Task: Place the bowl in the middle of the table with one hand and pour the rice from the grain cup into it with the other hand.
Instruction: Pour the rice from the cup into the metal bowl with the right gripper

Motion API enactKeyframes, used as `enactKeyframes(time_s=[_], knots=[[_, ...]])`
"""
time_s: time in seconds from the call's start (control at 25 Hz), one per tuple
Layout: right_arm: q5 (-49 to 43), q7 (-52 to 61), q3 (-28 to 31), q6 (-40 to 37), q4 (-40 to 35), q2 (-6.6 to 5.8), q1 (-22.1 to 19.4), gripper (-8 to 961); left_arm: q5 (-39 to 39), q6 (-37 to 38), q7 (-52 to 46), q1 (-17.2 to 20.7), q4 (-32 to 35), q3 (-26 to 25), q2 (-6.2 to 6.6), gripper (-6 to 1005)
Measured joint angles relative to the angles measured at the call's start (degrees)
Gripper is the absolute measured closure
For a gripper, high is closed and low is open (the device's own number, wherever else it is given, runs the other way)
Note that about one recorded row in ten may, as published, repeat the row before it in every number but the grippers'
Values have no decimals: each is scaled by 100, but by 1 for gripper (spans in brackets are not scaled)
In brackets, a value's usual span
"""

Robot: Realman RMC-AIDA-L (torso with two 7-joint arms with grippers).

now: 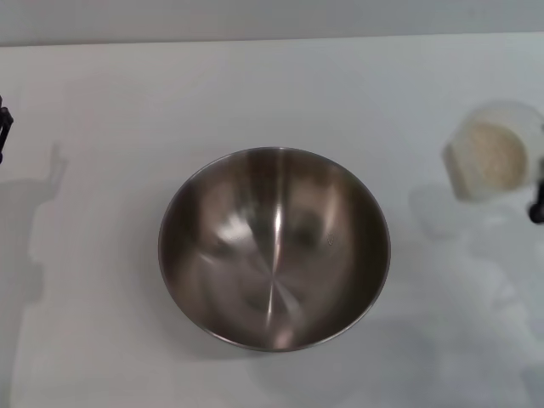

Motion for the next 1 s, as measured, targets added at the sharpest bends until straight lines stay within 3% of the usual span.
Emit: enactKeyframes(time_s=[0.4, 0.72, 1.0], knots=[[-968, -1786, -6, 813, 360, 26, 850, 949, -3, 0, 0, 37, -1, 0, 0, 152], [-1186, -5000, 48, 1366, 1334, 31, 926, 949, -4, -25, 0, 3, 5, 0, 0, 152], [-1190, -7126, 72, 1427, 1775, 40, 882, 949, -4, -50, 0, -4, 2, 5, 0, 152]])
